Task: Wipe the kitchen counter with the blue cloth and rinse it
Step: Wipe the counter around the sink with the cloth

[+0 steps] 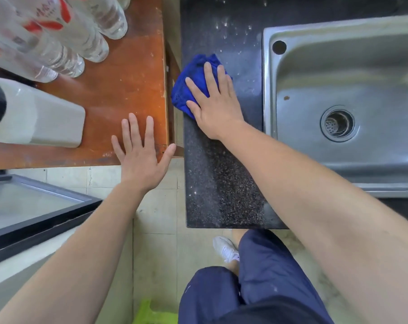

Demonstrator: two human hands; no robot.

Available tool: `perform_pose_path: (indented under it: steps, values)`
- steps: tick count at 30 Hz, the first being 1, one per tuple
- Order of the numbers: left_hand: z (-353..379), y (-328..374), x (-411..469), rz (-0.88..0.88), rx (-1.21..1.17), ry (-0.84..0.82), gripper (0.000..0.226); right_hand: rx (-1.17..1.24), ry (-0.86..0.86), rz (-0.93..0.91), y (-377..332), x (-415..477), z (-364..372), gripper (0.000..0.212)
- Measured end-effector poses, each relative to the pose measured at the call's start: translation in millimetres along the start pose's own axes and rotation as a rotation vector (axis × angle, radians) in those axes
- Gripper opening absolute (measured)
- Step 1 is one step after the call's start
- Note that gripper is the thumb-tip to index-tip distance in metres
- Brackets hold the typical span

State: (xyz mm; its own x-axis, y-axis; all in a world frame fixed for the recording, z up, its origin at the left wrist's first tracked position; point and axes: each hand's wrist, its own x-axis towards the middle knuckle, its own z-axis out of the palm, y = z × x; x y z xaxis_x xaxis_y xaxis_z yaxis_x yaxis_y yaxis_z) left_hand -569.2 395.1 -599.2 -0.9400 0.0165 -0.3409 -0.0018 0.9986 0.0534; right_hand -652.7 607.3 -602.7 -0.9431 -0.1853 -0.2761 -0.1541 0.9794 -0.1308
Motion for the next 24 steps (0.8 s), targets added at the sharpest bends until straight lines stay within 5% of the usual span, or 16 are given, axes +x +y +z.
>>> perform_pose_path:
  steps: [12,24]
  values:
    - [-4,-1,2,0.025,-0.013,-0.024,0.063,0.007,0.010,0.110,-29,9,-6,0.060]
    - [1,-6,3,0.107,-0.037,0.021,0.066,0.072,0.038,0.188,-89,-225,81,0.057]
